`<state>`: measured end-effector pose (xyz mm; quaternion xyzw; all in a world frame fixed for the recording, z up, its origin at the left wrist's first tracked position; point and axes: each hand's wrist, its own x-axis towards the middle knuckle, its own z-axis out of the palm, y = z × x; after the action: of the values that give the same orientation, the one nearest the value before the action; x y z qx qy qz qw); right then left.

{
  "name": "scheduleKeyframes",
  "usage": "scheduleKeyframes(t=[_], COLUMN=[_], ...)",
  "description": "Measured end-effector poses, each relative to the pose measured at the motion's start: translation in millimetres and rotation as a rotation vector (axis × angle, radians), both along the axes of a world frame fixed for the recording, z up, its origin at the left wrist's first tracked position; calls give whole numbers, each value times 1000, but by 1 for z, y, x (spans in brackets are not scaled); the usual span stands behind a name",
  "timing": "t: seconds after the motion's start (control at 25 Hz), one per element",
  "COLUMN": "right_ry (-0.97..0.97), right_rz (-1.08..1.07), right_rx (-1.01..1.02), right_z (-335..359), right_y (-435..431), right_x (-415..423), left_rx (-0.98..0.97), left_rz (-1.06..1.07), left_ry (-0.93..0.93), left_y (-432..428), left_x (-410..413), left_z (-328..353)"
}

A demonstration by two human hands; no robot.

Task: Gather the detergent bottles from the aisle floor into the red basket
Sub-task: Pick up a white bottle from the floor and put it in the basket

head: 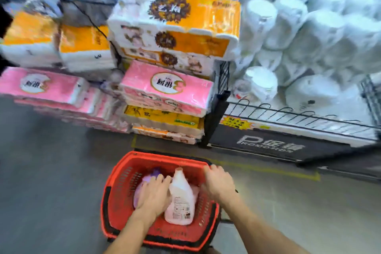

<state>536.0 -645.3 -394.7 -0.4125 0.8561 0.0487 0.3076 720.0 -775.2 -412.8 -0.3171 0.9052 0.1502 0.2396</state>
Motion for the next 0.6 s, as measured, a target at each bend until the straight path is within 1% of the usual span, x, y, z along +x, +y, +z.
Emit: scheduleKeyframes(t=[0.12, 0.28, 0.44, 0.6], right_ry=[125, 214, 259, 317], right_rz=[-35, -89, -222, -409], right_rx=[-29, -26, -46, -82], right_z=[73, 129, 178, 228], right_y=[25, 55, 90, 156], right_x=[0, 7, -4, -34], left_rx=[-64, -160, -248, -268], left_rz=[-156, -312, -445, -636], left_ry=[54, 148, 235, 333], left_y=[26, 31, 38, 90], left_x=[-4, -30, -86, -155], left_z=[54, 113, 172, 217])
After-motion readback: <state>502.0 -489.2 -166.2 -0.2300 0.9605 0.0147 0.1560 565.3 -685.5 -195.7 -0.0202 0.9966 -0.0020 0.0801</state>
